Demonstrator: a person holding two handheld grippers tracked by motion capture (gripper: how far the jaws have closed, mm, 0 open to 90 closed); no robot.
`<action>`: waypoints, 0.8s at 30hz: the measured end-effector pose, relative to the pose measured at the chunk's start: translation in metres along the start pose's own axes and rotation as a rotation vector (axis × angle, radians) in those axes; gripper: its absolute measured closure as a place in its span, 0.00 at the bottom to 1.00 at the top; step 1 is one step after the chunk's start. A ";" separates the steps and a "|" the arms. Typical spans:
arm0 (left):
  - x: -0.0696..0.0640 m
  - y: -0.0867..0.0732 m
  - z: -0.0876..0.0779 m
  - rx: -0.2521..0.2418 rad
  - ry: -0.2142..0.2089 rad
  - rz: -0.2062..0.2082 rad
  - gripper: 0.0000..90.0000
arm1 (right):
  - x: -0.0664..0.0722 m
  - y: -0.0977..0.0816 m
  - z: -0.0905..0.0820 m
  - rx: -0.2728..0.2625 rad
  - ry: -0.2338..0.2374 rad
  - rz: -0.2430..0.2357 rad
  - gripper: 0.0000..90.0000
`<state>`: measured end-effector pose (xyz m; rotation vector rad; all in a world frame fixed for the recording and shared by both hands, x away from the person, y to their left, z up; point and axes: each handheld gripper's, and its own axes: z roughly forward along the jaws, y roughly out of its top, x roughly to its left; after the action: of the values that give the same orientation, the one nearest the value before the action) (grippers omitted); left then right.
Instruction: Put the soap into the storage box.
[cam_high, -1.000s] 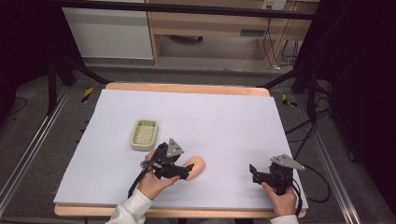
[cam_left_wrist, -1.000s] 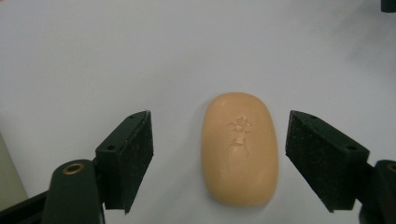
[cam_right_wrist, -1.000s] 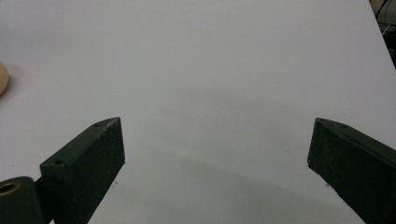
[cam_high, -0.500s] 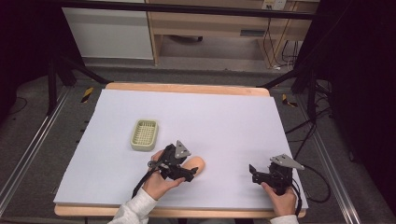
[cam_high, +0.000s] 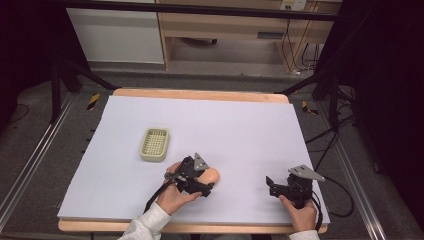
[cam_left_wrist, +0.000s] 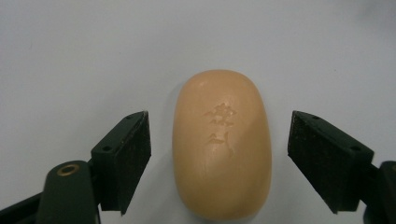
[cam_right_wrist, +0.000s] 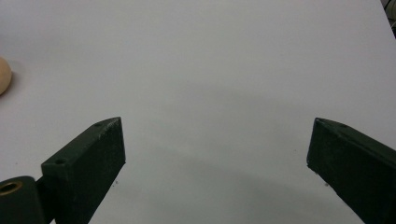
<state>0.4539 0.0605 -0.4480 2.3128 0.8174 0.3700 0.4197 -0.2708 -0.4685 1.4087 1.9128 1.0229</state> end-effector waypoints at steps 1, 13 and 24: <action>0.000 0.000 0.001 0.005 -0.002 0.000 0.23 | 0.000 0.000 0.000 0.001 0.003 0.003 0.05; -0.001 0.000 0.011 0.052 0.011 0.034 0.23 | 0.000 0.000 0.001 0.004 -0.001 -0.001 0.05; 0.000 -0.001 0.019 0.075 0.006 0.030 0.26 | 0.000 0.000 0.002 0.008 0.003 0.002 0.05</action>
<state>0.4622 0.0517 -0.4625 2.3966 0.8131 0.3648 0.4209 -0.2706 -0.4694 1.4149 1.9203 1.0196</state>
